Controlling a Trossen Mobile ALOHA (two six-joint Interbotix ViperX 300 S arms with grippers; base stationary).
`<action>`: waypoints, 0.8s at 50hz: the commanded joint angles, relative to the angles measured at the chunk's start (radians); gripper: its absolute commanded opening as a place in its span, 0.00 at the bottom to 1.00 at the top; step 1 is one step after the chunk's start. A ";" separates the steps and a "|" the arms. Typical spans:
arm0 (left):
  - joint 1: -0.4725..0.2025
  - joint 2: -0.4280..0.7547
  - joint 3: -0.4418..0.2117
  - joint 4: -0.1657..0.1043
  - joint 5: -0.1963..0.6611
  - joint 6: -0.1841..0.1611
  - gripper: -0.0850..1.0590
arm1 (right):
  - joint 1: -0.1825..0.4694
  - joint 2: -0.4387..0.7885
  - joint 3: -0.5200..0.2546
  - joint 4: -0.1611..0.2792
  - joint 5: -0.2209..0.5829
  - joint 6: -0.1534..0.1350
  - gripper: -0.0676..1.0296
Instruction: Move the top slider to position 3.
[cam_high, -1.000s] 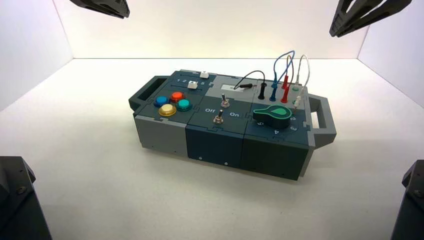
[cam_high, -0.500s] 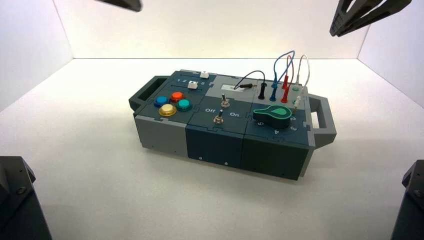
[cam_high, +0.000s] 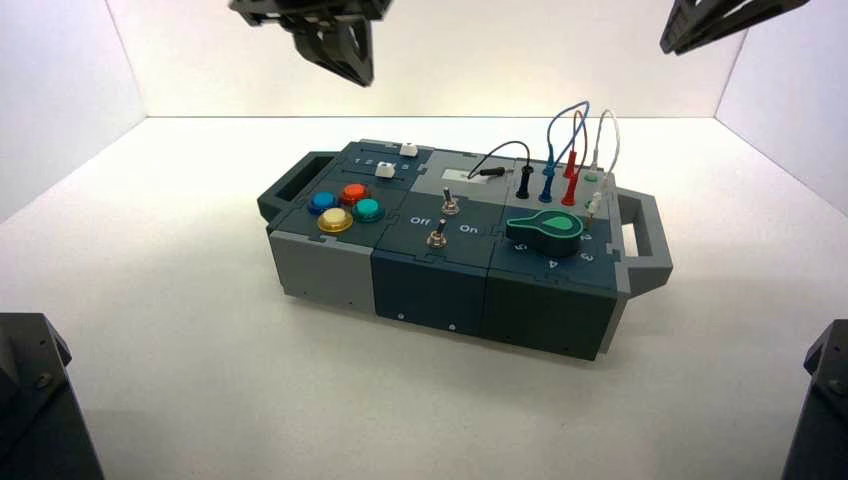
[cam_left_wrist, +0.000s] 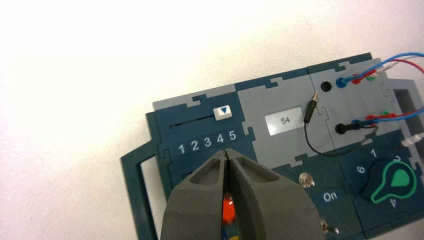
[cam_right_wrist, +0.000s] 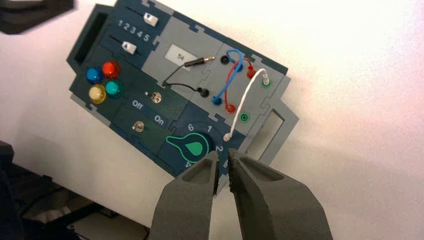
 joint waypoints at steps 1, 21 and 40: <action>-0.005 0.029 -0.071 0.002 -0.008 0.009 0.05 | -0.005 -0.008 -0.032 0.011 -0.009 0.000 0.17; -0.038 0.187 -0.212 0.000 0.057 0.021 0.05 | -0.005 -0.014 -0.046 0.040 -0.018 0.002 0.17; -0.061 0.291 -0.268 -0.003 0.072 0.012 0.05 | -0.005 -0.028 -0.054 0.038 -0.003 0.000 0.17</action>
